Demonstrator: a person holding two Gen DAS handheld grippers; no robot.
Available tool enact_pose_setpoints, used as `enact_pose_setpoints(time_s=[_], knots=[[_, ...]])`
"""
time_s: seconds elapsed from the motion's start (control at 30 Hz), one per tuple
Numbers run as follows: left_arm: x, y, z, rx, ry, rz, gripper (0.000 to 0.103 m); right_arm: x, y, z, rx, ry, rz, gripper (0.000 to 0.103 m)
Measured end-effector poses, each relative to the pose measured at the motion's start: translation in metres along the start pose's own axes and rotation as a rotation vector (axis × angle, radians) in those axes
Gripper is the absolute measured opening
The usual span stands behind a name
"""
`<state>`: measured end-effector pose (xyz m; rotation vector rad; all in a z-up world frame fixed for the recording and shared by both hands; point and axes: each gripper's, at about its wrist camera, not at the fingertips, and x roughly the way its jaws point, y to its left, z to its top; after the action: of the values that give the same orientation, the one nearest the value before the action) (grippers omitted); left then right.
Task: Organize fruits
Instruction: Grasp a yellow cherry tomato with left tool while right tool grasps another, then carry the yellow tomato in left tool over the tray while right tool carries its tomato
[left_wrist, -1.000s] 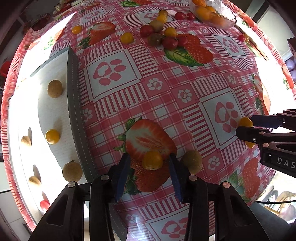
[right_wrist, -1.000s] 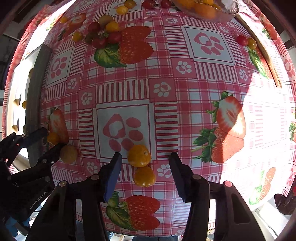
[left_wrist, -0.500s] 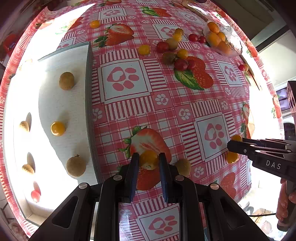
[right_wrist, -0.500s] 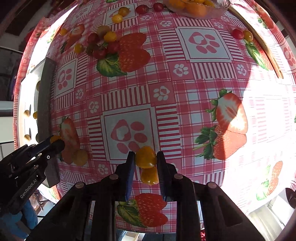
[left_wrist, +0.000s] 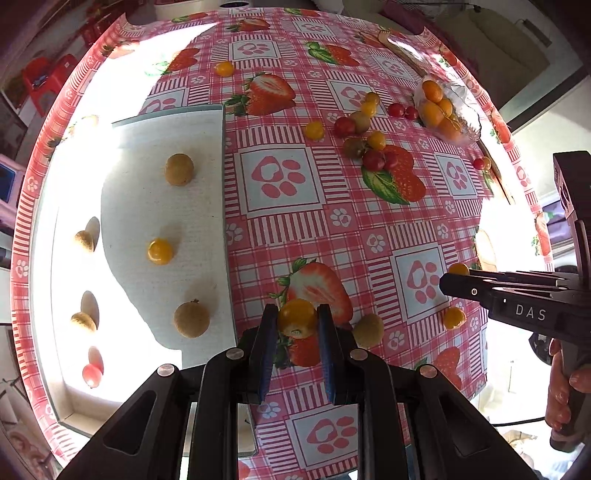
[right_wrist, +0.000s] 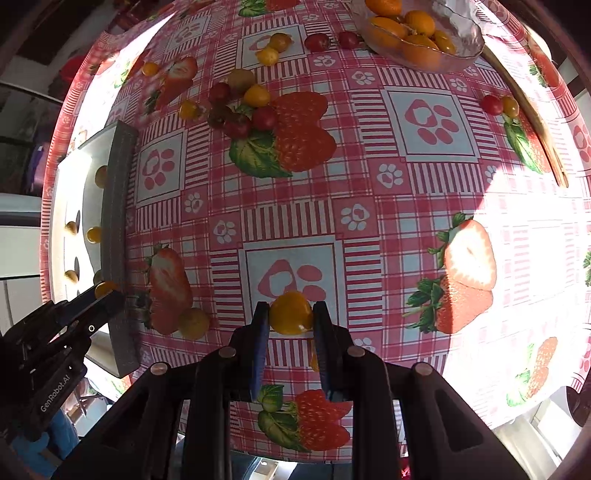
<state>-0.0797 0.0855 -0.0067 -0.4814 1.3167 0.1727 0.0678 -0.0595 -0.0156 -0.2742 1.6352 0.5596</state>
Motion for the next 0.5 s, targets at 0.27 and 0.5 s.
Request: enact_pose_setpoints(time_s=[0.27, 0.5], knots=[[-0.013, 0.024, -0.005, -0.053, -0.04, 0.021, 0.023, 0.013, 0.044, 0.01, -0.074, -0.008, 0.007, 0.026], [-0.023, 0.056, -0.015, -0.121, -0.061, 0.036, 0.023, 0.017, 0.075, 0.012, -0.154, -0.007, 0.018, 0.026]])
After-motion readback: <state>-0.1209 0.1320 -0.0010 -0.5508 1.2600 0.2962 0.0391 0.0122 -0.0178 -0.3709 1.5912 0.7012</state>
